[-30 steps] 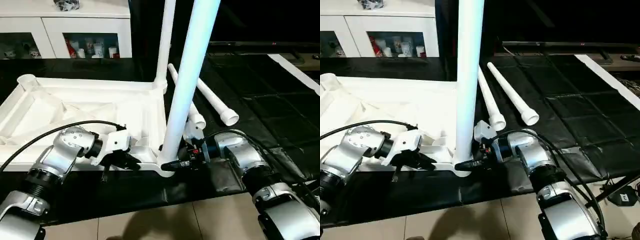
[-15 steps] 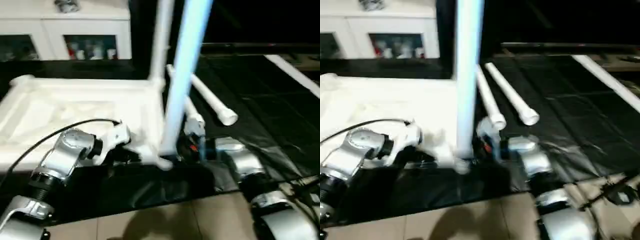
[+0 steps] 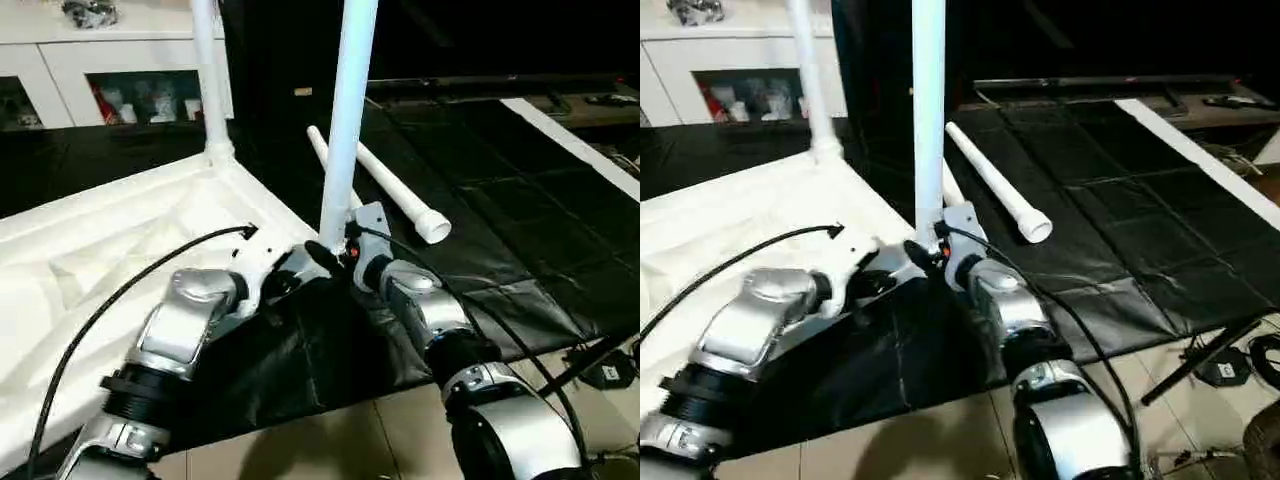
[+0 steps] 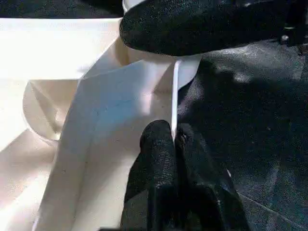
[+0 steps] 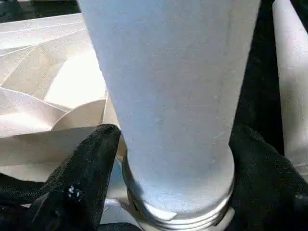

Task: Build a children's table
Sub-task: Rotate leg to tighten

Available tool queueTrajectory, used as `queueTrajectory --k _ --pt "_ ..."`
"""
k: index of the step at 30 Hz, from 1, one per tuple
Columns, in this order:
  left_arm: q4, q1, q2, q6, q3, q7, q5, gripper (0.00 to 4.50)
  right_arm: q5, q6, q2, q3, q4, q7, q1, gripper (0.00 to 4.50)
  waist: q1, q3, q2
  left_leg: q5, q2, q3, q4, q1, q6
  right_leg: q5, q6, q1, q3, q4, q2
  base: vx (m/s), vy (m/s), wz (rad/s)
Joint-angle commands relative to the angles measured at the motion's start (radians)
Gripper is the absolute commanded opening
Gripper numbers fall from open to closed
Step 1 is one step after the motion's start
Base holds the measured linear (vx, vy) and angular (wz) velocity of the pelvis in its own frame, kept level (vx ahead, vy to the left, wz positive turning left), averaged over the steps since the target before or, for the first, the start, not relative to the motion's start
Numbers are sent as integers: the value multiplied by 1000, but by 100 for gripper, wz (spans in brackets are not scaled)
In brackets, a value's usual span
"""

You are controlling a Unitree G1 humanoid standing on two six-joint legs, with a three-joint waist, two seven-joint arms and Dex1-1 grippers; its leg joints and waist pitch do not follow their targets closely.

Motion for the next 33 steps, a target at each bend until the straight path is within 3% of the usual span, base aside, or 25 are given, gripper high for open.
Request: queueTrajectory --k 1,2,3,6,8,10,12,19,27,33 --pt "-33 -24 -30 -27 -24 45 -12 0 4 -3 92 66 35 54 5 387 4 -67 12 -142 4 11 -64 -15 41 -217 -180 62 60 -70 -57 0 0 0" --pt "-29 -21 -17 -46 -28 31 -6 0 4 -18 87 64 38 48 3 390 3 -64 12 -159 4 11 -65 -15 38 -245 -176 61 59 -74 -59 0 0 0" --pt "-20 -20 -2 -59 -31 14 -4 0 3 -30 76 64 35 49 5 403 2 -63 19 -180 4 9 -66 -14 33 -275 -169 60 59 -77 -59 0 0 0" --pt "-3 -11 39 -92 -33 -47 -20 0 -4 -71 33 65 11 89 19 435 1 -64 16 -195 4 8 -67 -14 30 -292 -158 60 59 -80 -60 0 0 0" --pt "15 0 85 -172 -43 -127 -37 0 5 -118 -13 60 -34 191 46 443 -1 -66 12 -183 6 10 -67 -13 36 -259 -166 60 61 -76 -57 0 0 0" --pt "24 9 124 -221 -50 -202 -56 0 15 -138 -63 64 -71 288 71 447 5 -68 16 -151 6 10 -64 -15 55 -200 -183 64 62 -68 -57 0 0 0" --pt "28 13 140 -230 -52 -237 -66 0 17 -147 -82 67 -82 319 78 447 7 -70 14 -127 8 11 -63 -17 63 -157 -203 64 63 -61 -57 0 0 0" --pt "80 14 256 -384 -101 -459 -96 0 38 -121 -211 125 -161 611 116 447 22 -68 18 -149 11 12 -62 -12 73 -168 -218 58 64 -62 -56 0 0 0" --pt "150 -28 315 -499 -152 -641 -102 0 32 -99 -316 189 -186 873 97 447 39 -68 16 -156 12 14 -60 -16 54 -193 -209 62 63 -62 -57 0 0 0" --pt "180 -54 327 -552 -187 -697 -98 0 15 -106 -331 219 -162 930 72 393 45 -69 15 -149 15 14 -60 -15 48 -196 -213 59 63 -59 -58 0 0 0"
